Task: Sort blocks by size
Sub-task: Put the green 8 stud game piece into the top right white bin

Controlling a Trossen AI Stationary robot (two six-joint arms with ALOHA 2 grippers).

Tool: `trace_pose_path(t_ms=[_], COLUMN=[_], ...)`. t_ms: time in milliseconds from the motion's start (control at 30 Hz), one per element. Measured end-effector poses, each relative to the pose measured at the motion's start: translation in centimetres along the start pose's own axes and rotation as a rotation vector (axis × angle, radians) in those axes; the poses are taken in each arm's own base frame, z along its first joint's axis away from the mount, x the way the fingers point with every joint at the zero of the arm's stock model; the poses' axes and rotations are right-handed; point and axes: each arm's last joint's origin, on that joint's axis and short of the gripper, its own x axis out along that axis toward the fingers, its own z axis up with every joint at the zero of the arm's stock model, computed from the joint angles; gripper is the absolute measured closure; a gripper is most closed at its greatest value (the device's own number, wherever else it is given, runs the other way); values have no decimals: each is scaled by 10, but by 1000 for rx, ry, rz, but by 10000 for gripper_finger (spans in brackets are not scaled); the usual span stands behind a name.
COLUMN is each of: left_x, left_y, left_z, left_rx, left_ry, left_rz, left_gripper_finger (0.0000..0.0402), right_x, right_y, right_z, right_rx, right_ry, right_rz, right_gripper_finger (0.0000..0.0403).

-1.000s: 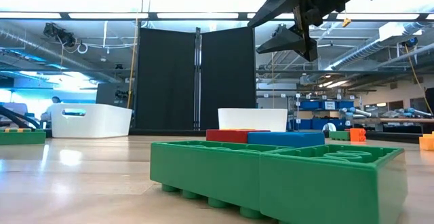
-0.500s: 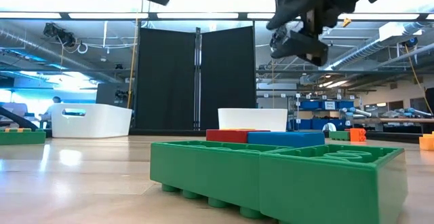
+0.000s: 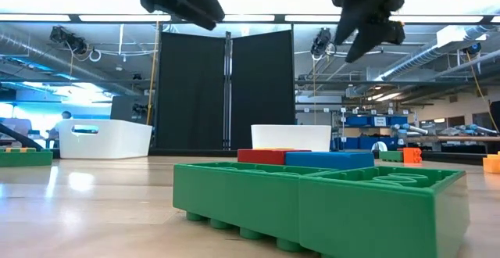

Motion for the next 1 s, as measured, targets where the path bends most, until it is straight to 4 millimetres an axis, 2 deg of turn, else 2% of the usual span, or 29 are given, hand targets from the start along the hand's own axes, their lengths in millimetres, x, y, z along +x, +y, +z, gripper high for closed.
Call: trace_pose_path(t_ms=[167,367,667,800,1000], left_x=[20,22,7,2,2], left_y=[10,40,86,101,114], left_z=[-27,-50,-59,-59,-58], left_rx=[-22,-104,-30,37,117], left_ry=[-4,-69,-114,-105,-85], left_rz=[-100,-150,-124,-85,-41], left_gripper_finger=[193,193,193,193,193], right_x=[-6,5,42,51,58], right_y=[0,10,32,39,50], right_z=[15,27,44,48,42], right_rx=[70,75,95,143,227], right_ry=[-46,-29,151,247,291], right_rz=[-2,-34,-236,-329,-392], right_gripper_finger=[167,167,167,167,167])
